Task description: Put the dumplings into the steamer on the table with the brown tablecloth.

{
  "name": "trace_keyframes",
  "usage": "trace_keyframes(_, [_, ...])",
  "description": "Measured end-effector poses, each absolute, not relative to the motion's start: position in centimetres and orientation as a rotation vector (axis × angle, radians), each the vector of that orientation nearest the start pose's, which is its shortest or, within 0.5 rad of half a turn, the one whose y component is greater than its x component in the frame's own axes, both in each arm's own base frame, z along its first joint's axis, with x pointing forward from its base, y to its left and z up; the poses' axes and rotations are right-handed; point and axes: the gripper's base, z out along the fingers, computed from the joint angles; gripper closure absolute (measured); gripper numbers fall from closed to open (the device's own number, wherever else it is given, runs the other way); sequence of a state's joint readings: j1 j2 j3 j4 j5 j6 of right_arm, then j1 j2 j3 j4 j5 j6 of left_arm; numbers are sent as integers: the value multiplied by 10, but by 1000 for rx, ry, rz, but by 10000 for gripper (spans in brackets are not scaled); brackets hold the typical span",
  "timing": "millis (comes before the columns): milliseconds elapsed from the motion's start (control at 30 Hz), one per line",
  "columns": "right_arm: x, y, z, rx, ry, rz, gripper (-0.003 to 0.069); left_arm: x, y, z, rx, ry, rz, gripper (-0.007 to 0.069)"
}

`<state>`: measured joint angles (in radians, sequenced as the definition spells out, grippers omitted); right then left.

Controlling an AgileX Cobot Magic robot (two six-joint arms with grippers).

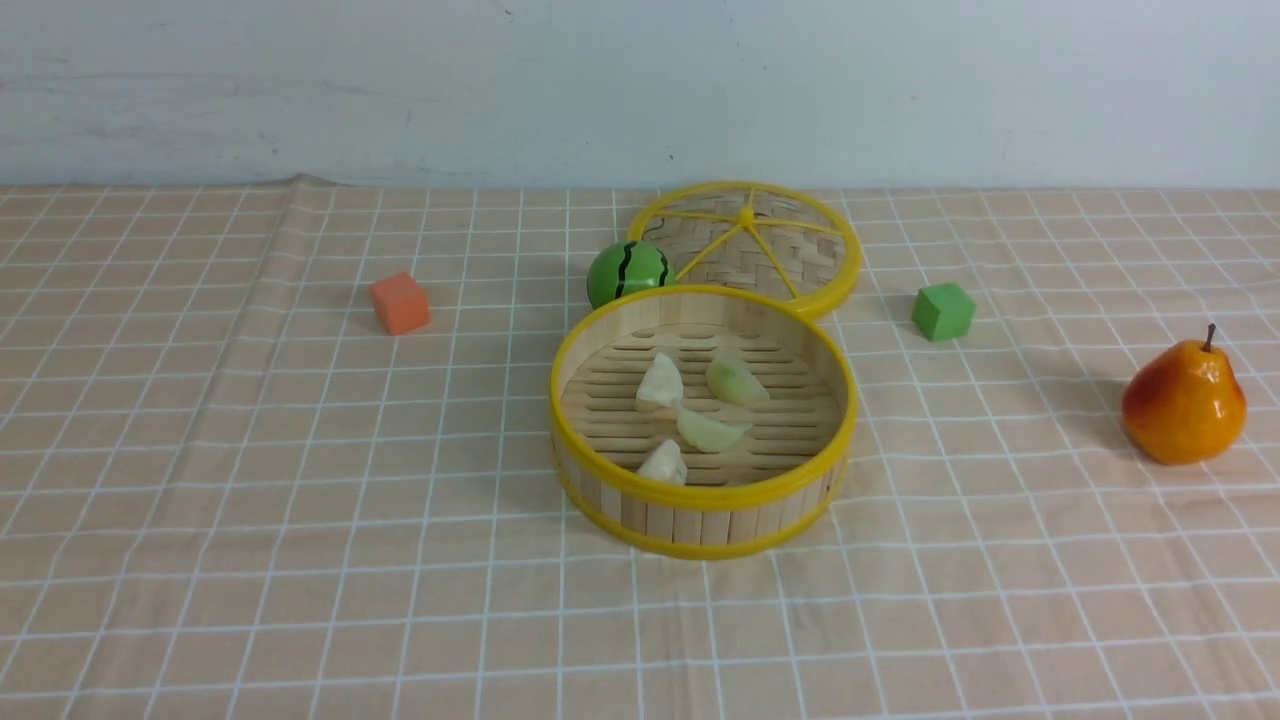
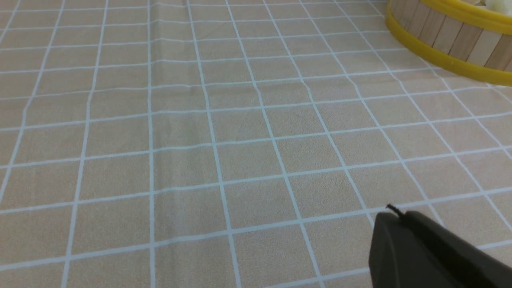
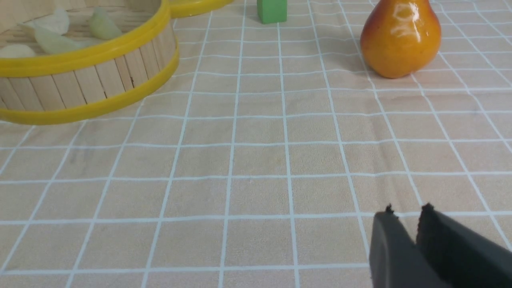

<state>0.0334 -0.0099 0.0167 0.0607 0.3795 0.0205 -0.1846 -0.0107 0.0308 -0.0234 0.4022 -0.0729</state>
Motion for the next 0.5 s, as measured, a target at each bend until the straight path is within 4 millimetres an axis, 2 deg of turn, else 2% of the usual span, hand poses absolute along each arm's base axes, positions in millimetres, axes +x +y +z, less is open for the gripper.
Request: trace_keyframes(500, [52,4,174,25,1870,97,538,51,-10,167,92,1908,-198,624])
